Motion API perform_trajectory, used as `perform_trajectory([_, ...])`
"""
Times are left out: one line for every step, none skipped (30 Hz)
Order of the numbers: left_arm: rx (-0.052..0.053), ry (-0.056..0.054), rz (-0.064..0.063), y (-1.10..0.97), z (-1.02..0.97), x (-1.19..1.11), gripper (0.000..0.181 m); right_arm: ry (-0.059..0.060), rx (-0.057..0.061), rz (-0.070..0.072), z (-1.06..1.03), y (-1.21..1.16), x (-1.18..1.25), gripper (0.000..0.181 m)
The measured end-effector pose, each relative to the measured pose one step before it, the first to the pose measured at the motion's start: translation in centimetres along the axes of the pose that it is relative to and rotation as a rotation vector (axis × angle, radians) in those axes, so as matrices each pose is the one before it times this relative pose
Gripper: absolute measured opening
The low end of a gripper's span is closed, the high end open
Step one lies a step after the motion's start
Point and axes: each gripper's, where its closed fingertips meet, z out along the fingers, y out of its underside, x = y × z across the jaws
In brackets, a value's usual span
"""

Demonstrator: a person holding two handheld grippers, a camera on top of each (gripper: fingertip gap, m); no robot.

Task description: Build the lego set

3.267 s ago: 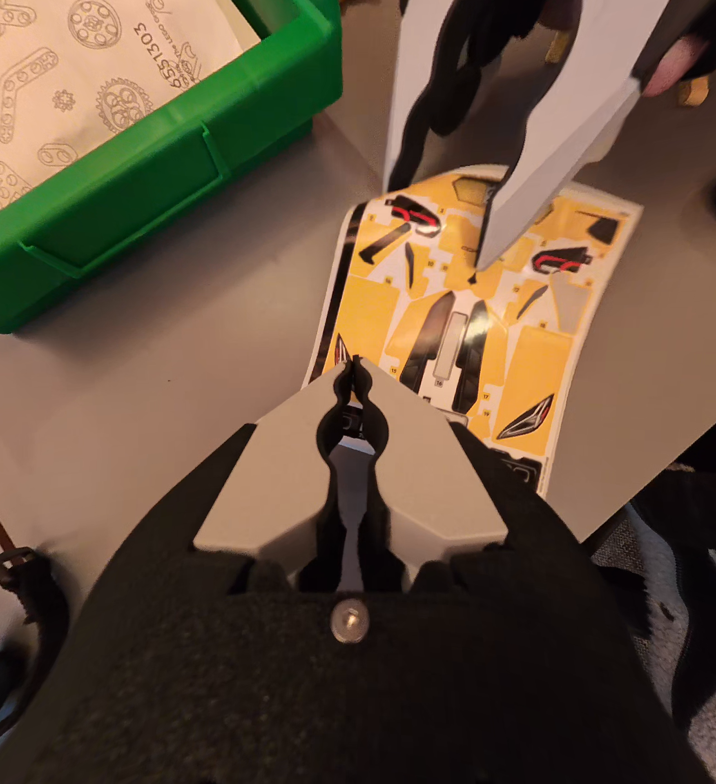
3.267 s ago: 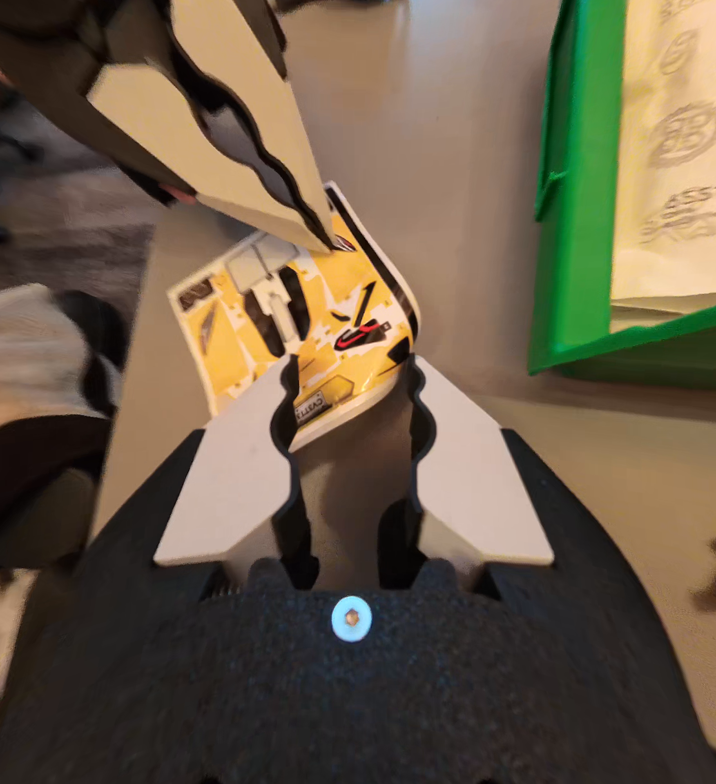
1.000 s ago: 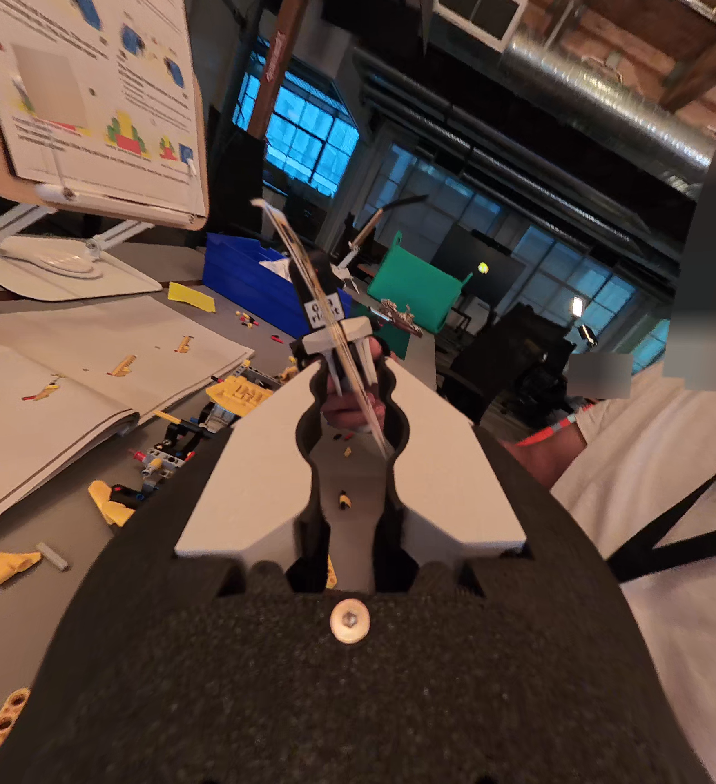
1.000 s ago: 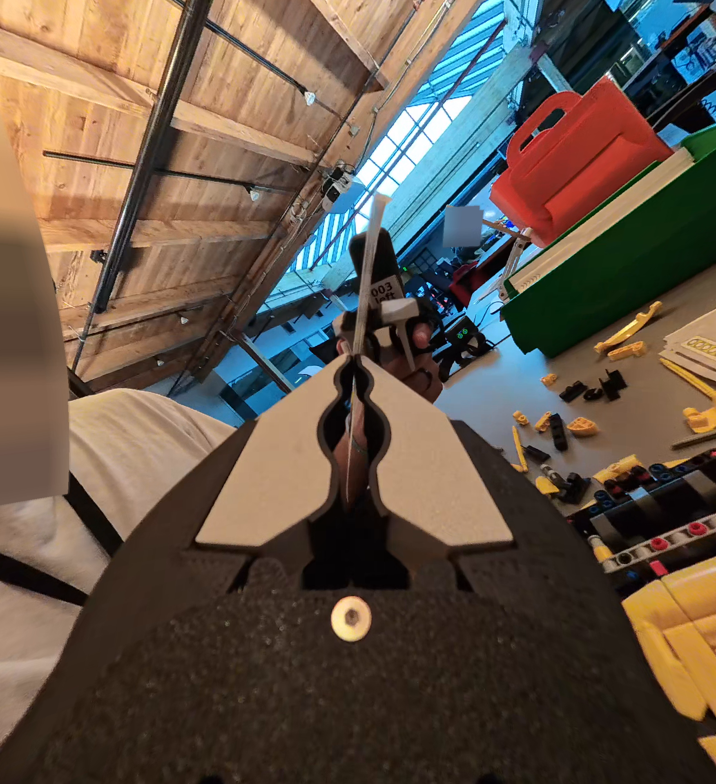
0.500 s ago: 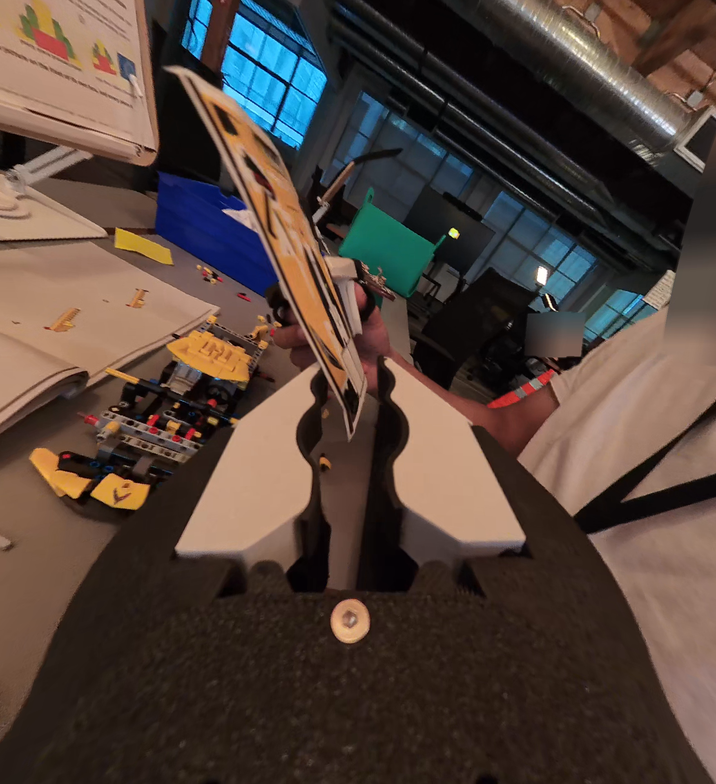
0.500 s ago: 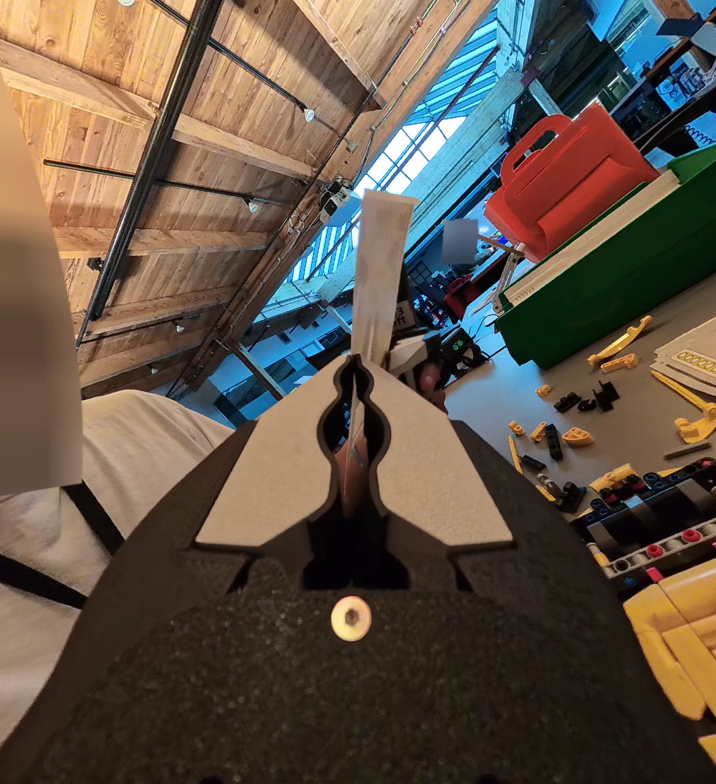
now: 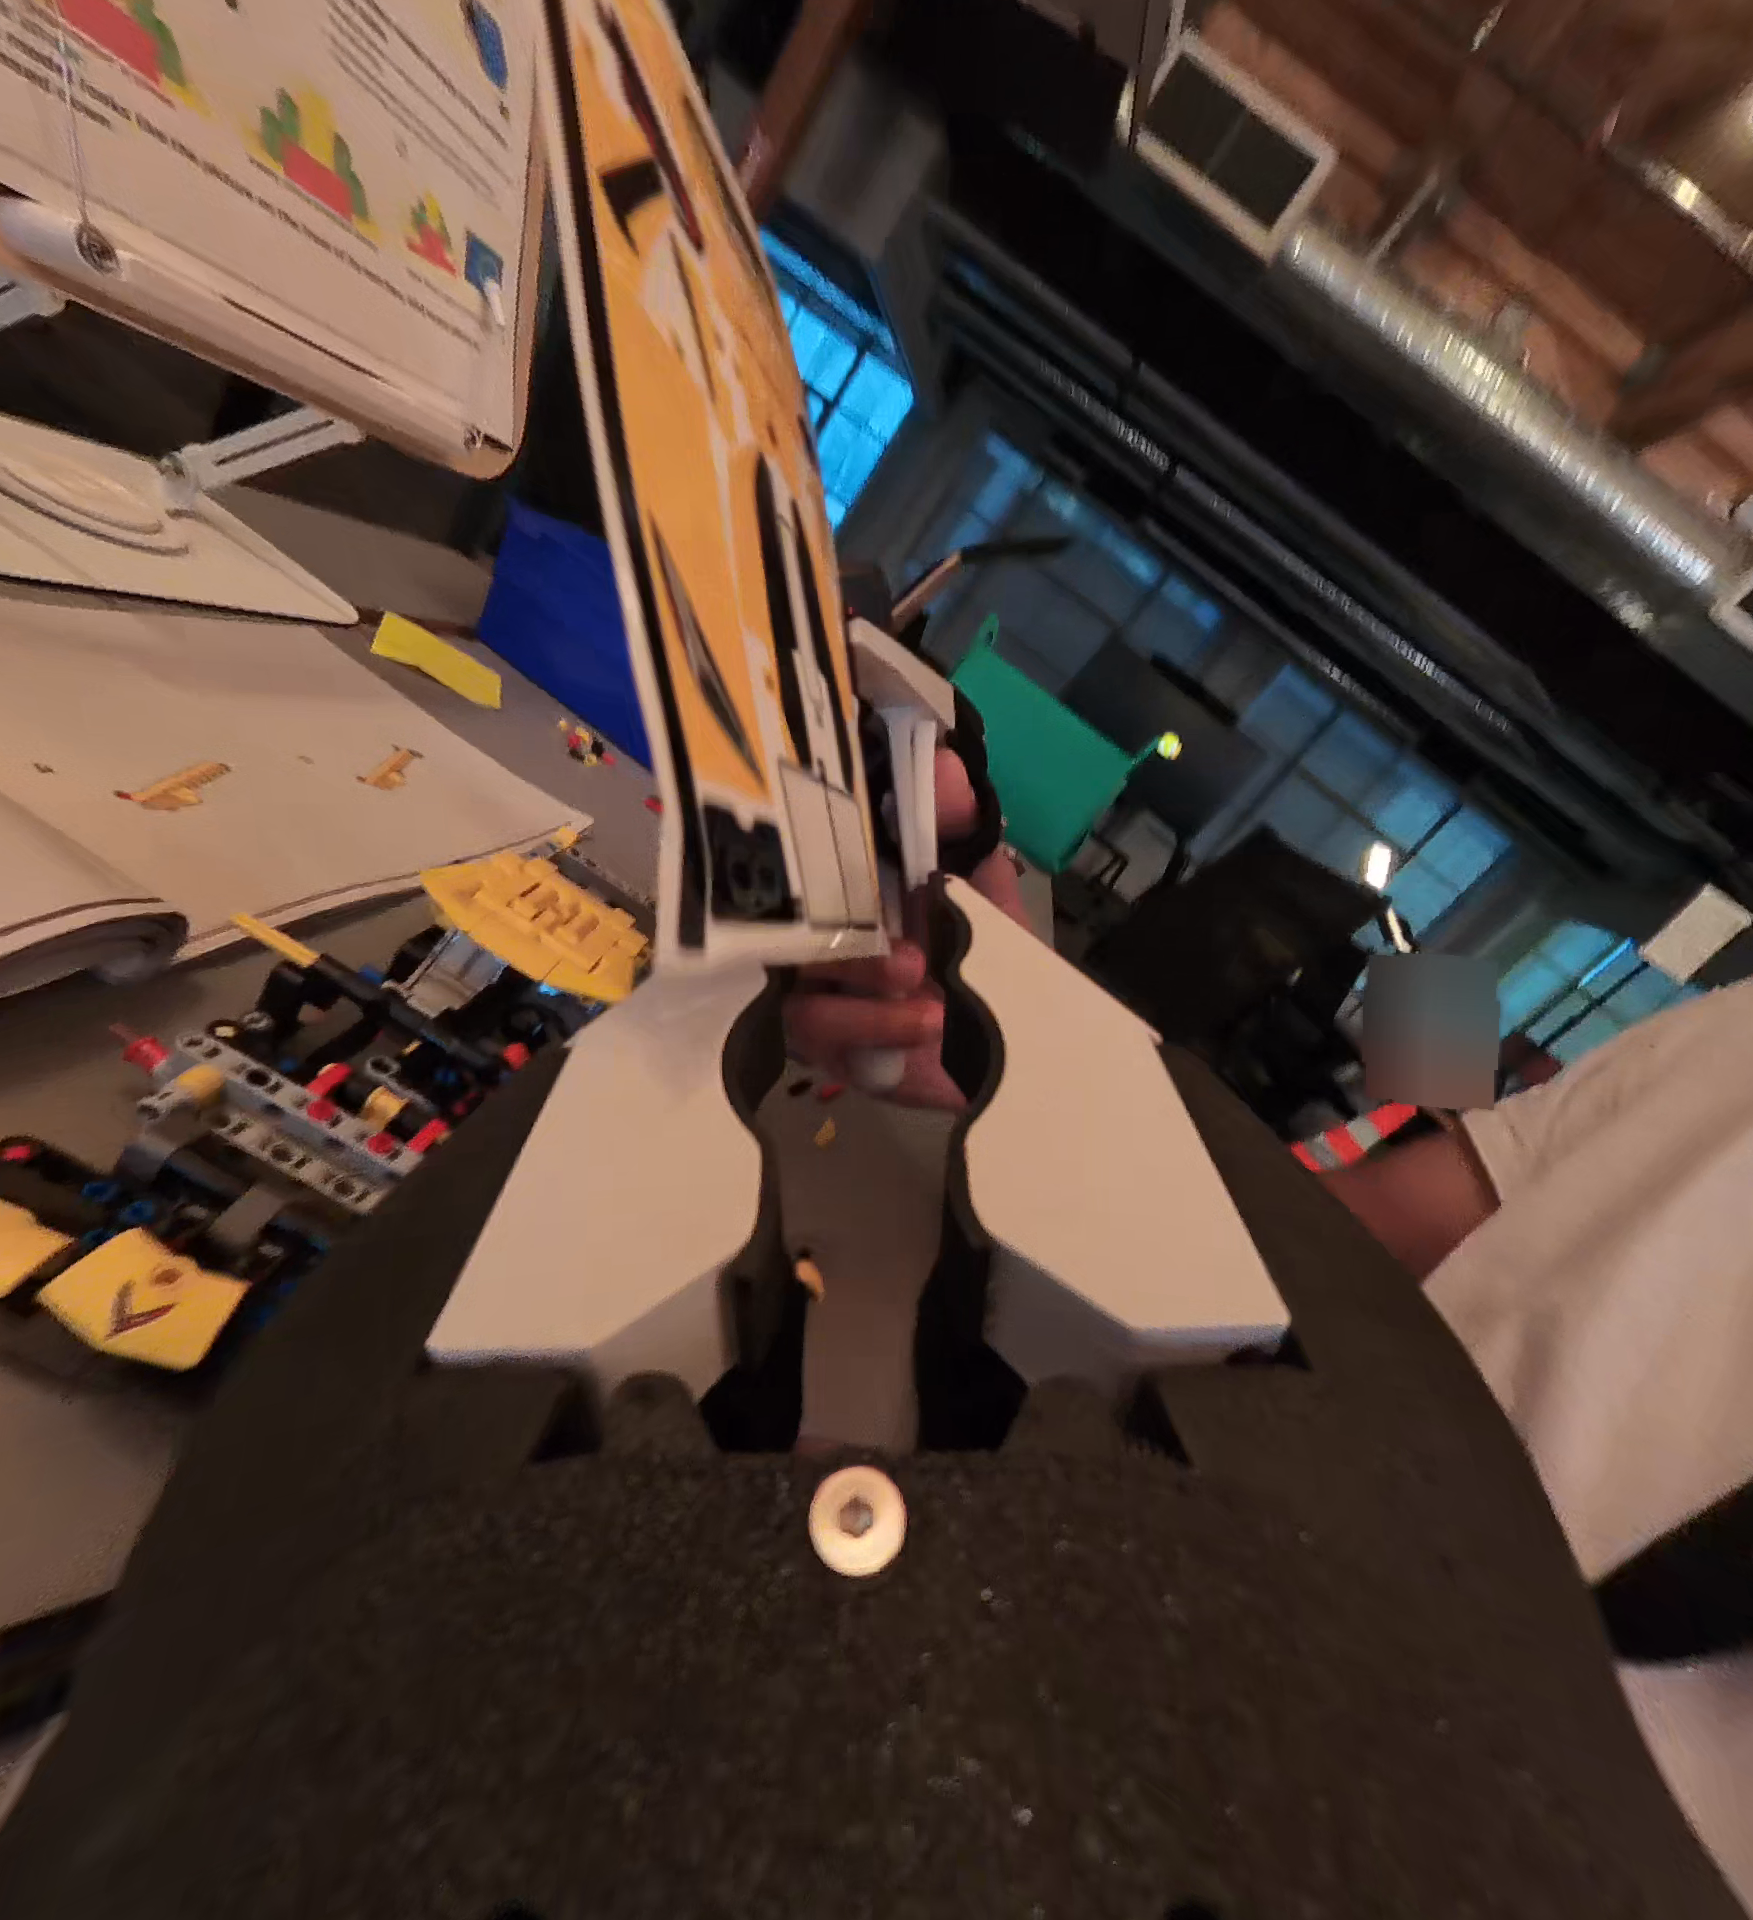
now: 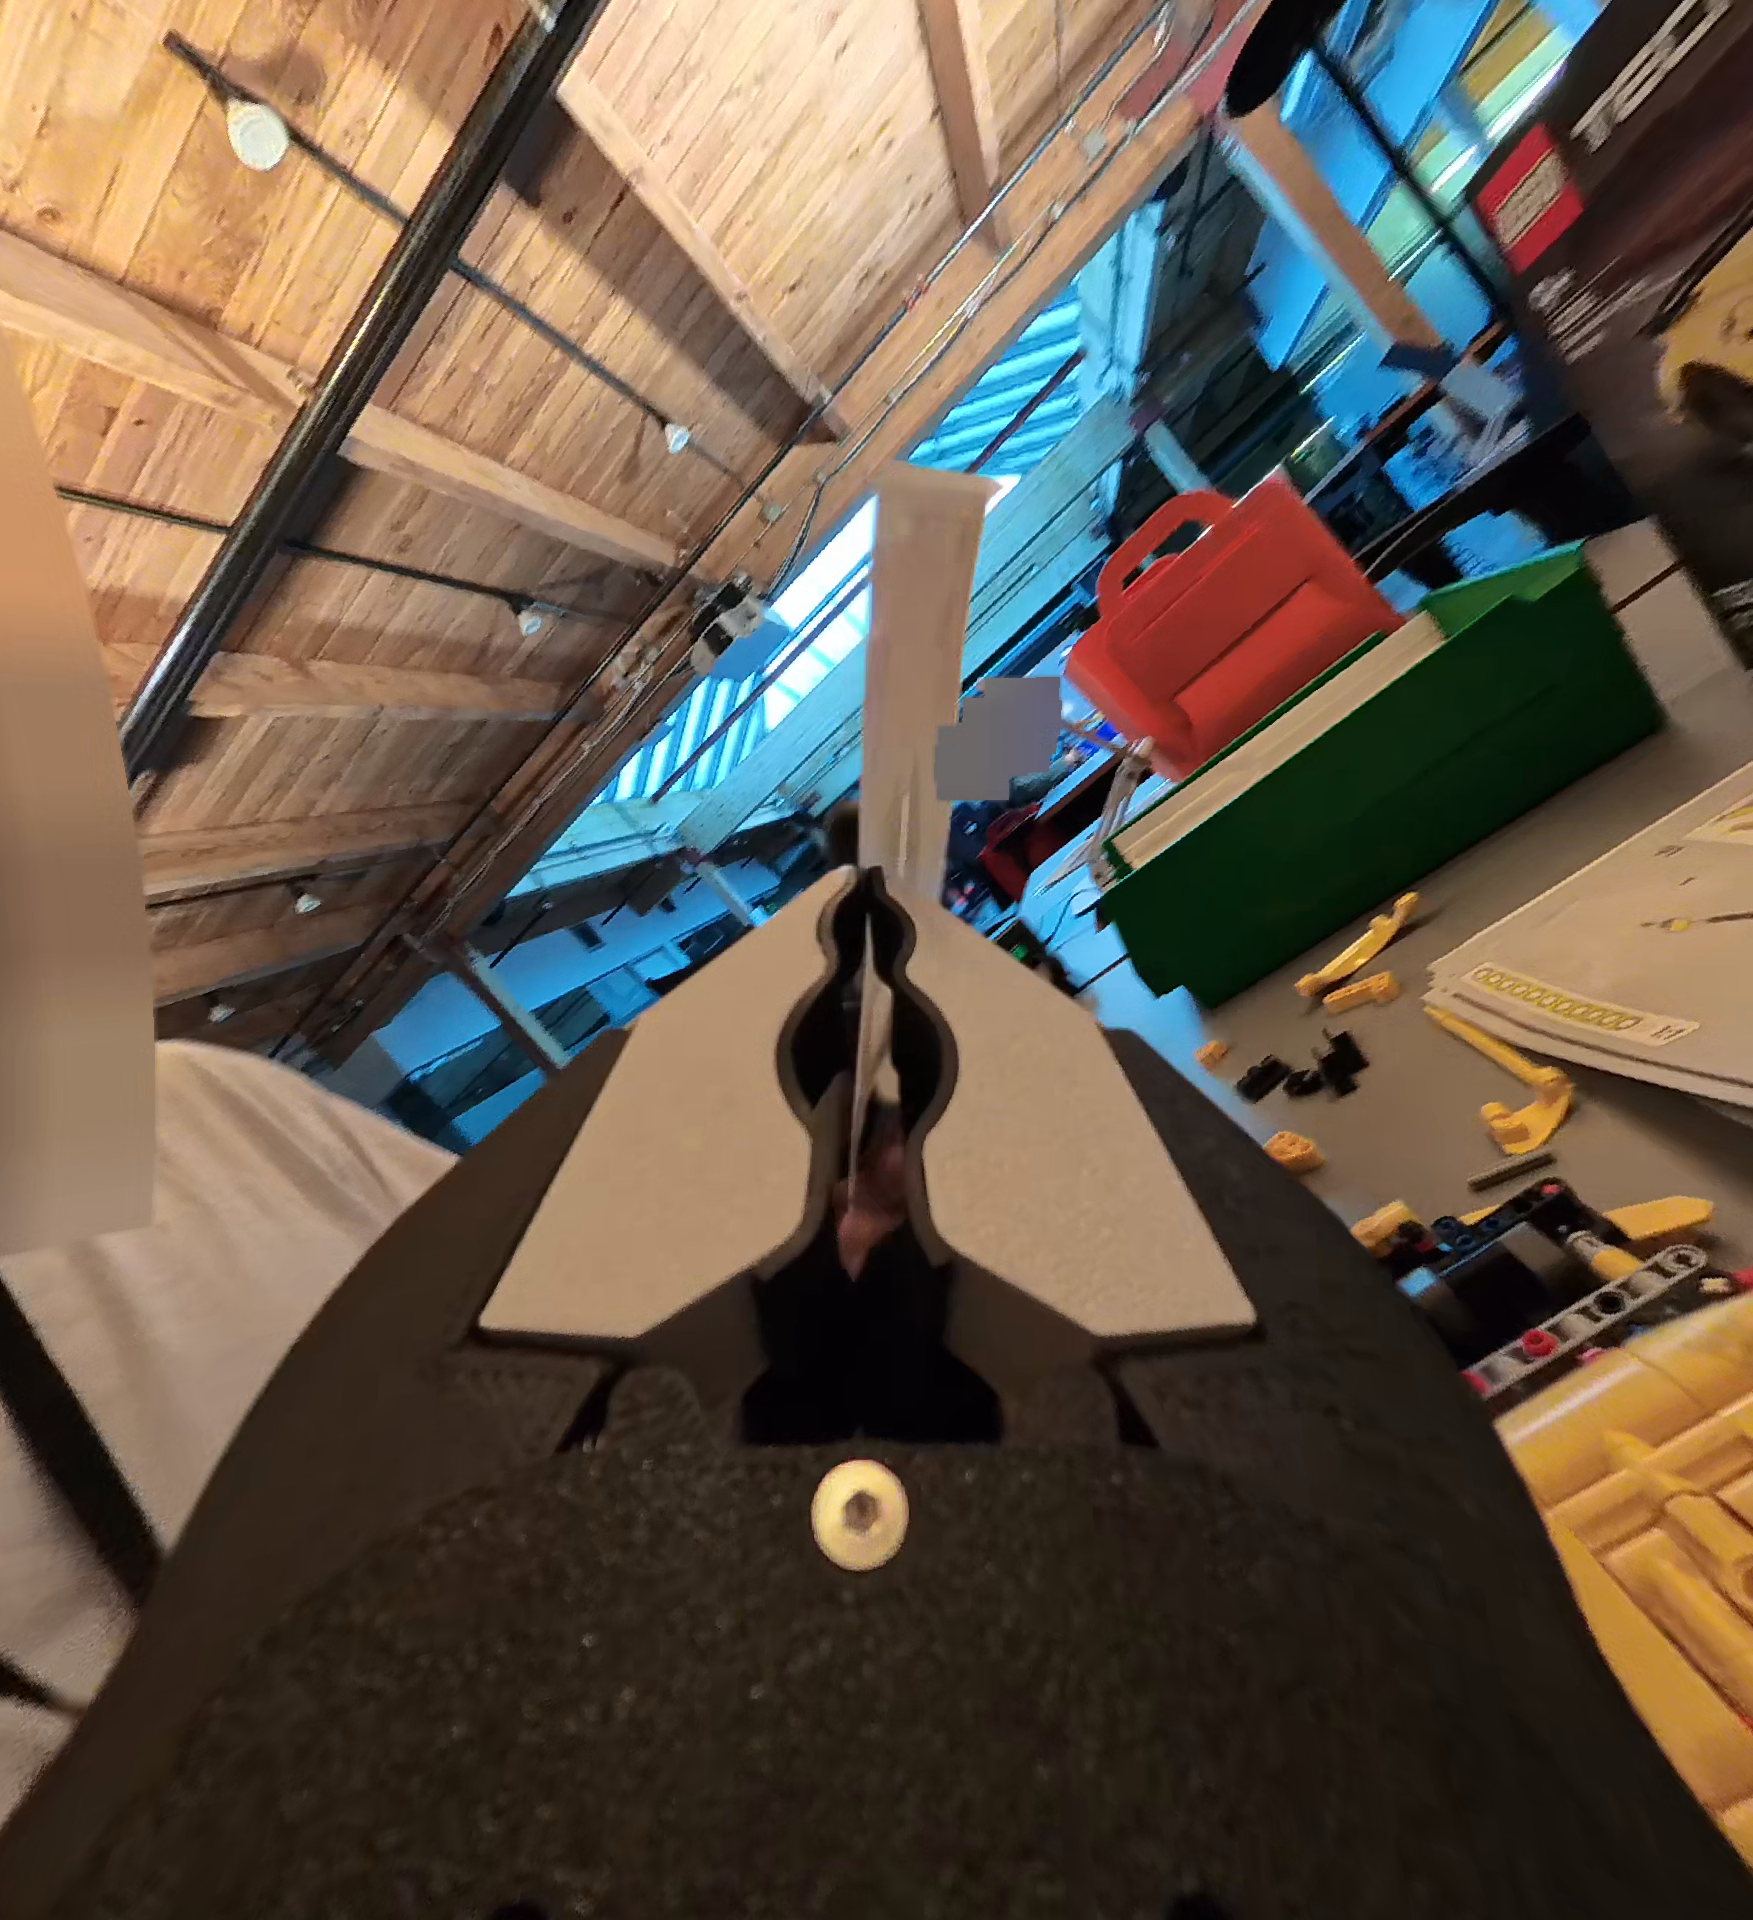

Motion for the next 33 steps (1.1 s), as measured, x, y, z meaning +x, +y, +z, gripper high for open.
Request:
perform_trajectory([0.0259,-0.0010,-0.0149,0.106,0.487,-0.001,0.024,0.0243,0.0331,-0.0194,-0.161,-0.405,0.263,0.000])
perform_trajectory([0.0137,-0.0053,-0.0101,0.185,0.373,-0.061,0.024,0.0123,0.0203,-0.0106,-0.164,-0.298,0.141,0.000])
perform_trajectory([0.0236,-0.0185,-0.0035,-0.054,0.181,-0.229,0.023,0.0097,0.0067,-0.0005,-0.156,-0.166,0.168,0.000])
perform_trajectory([0.0372,-0.0191,-0.0005,-0.343,-0.014,-0.240,0.021,0.0143,0.0083,-0.0002,-0.183,-0.203,0.255,0.000])
perform_trajectory([0.0344,-0.0088,-0.0035,-0.408,-0.106,-0.146,0.018,0.0089,0.0077,0.0039,-0.172,-0.169,0.195,0.000])
perform_trajectory([0.0243,0.0013,-0.0086,-0.342,-0.113,-0.025,0.013,-0.0017,0.0057,0.0077,-0.125,-0.159,0.026,0.000])
perform_trajectory([0.0167,0.0066,-0.0094,-0.276,-0.081,0.050,0.012,-0.0010,0.0084,0.0039,-0.104,-0.193,-0.002,0.000])
perform_trajectory([0.0068,0.0085,-0.0065,-0.134,-0.024,0.099,0.011,0.0025,0.0031,-0.0004,-0.073,-0.112,0.033,0.000])
perform_trajectory([-0.0046,0.0068,-0.0011,0.034,0.042,0.100,0.010,0.0035,0.0000,-0.0020,-0.031,-0.029,0.043,0.000])
perform_trajectory([-0.0079,0.0034,0.0057,0.124,0.076,0.113,0.008,0.0012,0.0018,-0.0010,0.017,0.005,0.011,0.000])
perform_trajectory([-0.0065,0.0012,0.0103,0.140,0.099,0.124,0.007,-0.0019,-0.0015,0.0029,0.054,0.073,-0.014,0.000])
perform_trajectory([-0.0066,-0.0010,0.0107,0.144,0.103,0.127,0.007,0.0078,0.0024,-0.0033,0.018,0.019,0.083,0.000])
perform_trajectory([-0.0063,-0.0032,0.0097,0.145,0.098,0.086,0.005,0.0093,0.0077,-0.0106,-0.008,-0.042,0.074,0.000])
perform_trajectory([-0.0036,-0.0054,0.0079,0.070,0.045,0.033,0.001,-0.0024,-0.0021,0.0001,0.024,0.034,-0.047,0.000])
perform_trajectory([0.0019,-0.0062,0.0056,-0.019,-0.018,-0.019,0.000,-0.0075,-0.0066,0.0090,0.033,0.065,-0.065,0.000])
perform_trajectory([0.0031,-0.0067,0.0017,-0.063,-0.033,-0.078,0.000,-0.0022,0.0023,0.0028,-0.017,-0.042,-0.015,0.000])
perform_trajectory([0.0030,-0.0020,-0.0013,-0.069,-0.051,-0.061,0.000,0.0016,0.0001,-0.0011,-0.013,0.016,0.020,0.000])
perform_trajectory([0.0032,0.0040,-0.0037,-0.078,-0.040,0.011,0.000,0.0004,-0.0003,-0.0015,0.009,0.008,-0.012,0.000])
perform_trajectory([-0.0004,0.0009,-0.0035,-0.016,-0.040,-0.027,0.000,-0.0013,-0.0011,0.0002,0.013,0.009,-0.030,0.000])
perform_trajectory([0.0004,-0.0040,0.0017,-0.031,-0.056,-0.078,0.000,0.0019,-0.0018,0.0010,0.023,0.014,0.021,0.000])
perform_trajectory([0.0033,0.0008,0.0035,-0.073,-0.062,0.019,0.000,0.0169,-0.0066,-0.0042,0.015,0.072,0.215,0.000])
perform_trajectory([0.0042,0.0074,-0.0030,-0.129,-0.091,0.098,0.000,0.0317,-0.0121,-0.0269,-0.033,0.037,0.305,0.001])
perform_trajectory([0.0068,0.0072,-0.0120,-0.240,-0.139,0.055,0.000,0.0466,-0.0020,-0.0583,-0.144,-0.318,0.309,0.013])
perform_trajectory([0.0072,0.0016,-0.0155,-0.292,-0.177,-0.067,0.000,0.0767,0.0038,-0.0880,-0.350,-0.641,0.512,0.030])
perform_trajectory([0.0062,0.0034,-0.0109,-0.317,-0.209,-0.054,0.000,0.0752,-0.0071,-0.1293,-0.473,-0.665,0.238,0.037])
perform_trajectory([0.0052,-0.0019,-0.0020,-0.309,-0.215,-0.111,0.000,0.0591,-0.0085,-0.1513,-0.473,-0.742,-0.182,0.040])
perform_trajectory([0.0015,-0.0120,0.0099,-0.245,-0.202,-0.219,0.000,0.0370,-0.0085,-0.1493,-0.303,-0.694,-0.629,0.046])
perform_trajectory([-0.0068,-0.0116,0.0182,-0.096,-0.146,-0.185,0.000,-0.0144,-0.0162,-0.1317,0.039,-0.334,-1.365,0.049])
perform_trajectory([-0.0135,-0.0054,0.0201,0.011,-0.087,-0.059,0.000,-0.0326,-0.0335,-0.0921,0.421,0.214,-1.468,0.049])
perform_trajectory([-0.0131,-0.0036,0.0187,0.026,-0.056,0.022,0.000,-0.0438,-0.0504,-0.0503,0.783,0.770,-1.423,0.056])
perform_trajectory([-0.0072,-0.0014,0.0192,-0.049,-0.052,0.094,0.000,-0.0457,-0.0670,-0.0177,0.953,1.213,-1.251,0.066])
perform_trajectory([-0.0051,-0.0009,0.0184,-0.066,-0.043,0.147,0.000,-0.0408,-0.0614,-0.0146,0.933,1.206,-1.089,0.075])
perform_trajectory([-0.0064,-0.0025,0.0160,-0.036,-0.044,0.107,0.000,-0.0304,-0.0423,-0.0243,0.765,0.906,-0.953,0.076])
